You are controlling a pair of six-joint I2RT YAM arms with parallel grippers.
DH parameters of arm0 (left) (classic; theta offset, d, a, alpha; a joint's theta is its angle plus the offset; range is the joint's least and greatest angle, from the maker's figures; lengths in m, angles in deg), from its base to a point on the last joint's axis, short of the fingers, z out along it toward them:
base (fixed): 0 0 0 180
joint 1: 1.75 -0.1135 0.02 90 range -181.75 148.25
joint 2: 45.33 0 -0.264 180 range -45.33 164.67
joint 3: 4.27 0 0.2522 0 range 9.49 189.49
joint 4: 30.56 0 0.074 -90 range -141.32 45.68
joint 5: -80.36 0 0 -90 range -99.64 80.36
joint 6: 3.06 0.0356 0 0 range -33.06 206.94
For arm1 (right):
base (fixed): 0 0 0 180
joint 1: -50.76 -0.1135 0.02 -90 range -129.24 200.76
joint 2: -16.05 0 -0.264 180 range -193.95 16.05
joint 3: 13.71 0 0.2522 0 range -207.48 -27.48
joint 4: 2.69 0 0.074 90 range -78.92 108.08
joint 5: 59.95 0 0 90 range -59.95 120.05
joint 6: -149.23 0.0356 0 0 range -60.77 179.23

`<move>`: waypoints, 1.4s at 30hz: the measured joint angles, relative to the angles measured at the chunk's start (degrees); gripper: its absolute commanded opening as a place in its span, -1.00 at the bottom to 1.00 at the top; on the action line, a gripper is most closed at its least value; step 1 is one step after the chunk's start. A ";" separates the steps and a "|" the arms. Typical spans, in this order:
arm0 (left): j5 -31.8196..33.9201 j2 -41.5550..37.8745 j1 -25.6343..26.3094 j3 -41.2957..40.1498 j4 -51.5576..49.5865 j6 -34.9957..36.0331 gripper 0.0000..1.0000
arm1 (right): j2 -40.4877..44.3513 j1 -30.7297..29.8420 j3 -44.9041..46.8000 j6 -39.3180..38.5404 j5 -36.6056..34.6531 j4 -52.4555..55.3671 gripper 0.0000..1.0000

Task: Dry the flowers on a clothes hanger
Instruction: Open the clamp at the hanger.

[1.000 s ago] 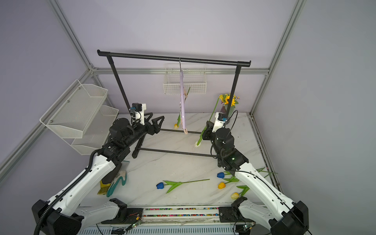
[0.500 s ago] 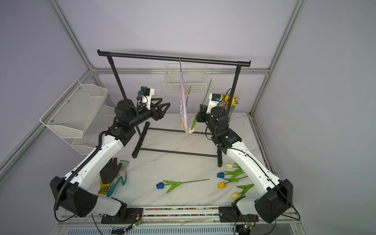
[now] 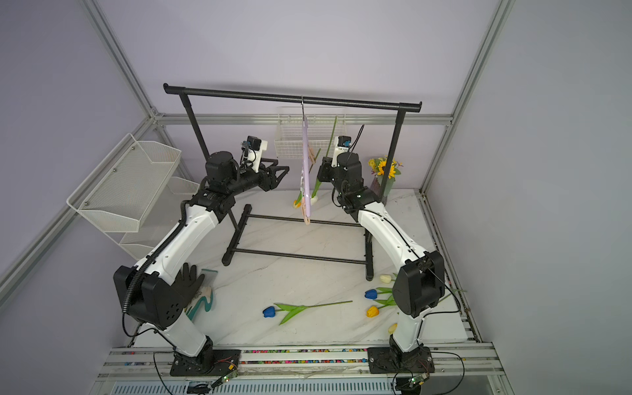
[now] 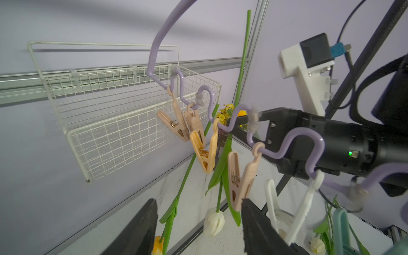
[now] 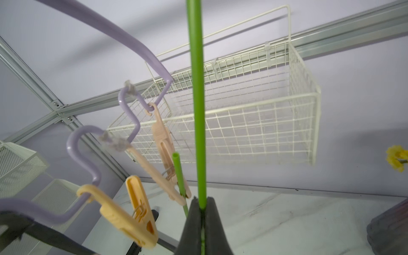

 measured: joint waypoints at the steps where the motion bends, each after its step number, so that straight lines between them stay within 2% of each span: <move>1: -0.33 0.00 0.00 0.20 -0.17 0.07 0.23 | -1.36 0.11 -1.60 -0.07 0.39 0.09 -1.00; 6: -1.20 0.00 -0.02 0.83 -1.55 0.61 0.23 | -7.41 0.20 -9.57 -0.26 3.39 0.55 -1.00; 12: -2.12 0.00 -0.11 1.27 -3.76 1.11 0.31 | -12.59 0.24 -16.11 -0.28 10.49 0.98 -1.00; 22: -3.32 0.00 -2.29 2.10 -6.03 0.55 0.30 | -13.88 0.24 -18.95 -0.24 23.06 0.83 -1.00; 24: -3.54 0.48 -3.21 3.32 -6.62 -0.13 0.36 | -13.90 0.26 -19.34 -0.15 25.07 0.83 -1.00; 27: -3.61 1.29 -4.09 5.40 -7.17 -0.79 0.52 | -13.99 0.24 -19.71 0.07 27.32 0.50 -1.00; 42: -5.01 5.60 -4.09 8.00 -7.17 -4.50 0.52 | -17.53 0.35 -22.82 1.90 35.89 0.57 -1.00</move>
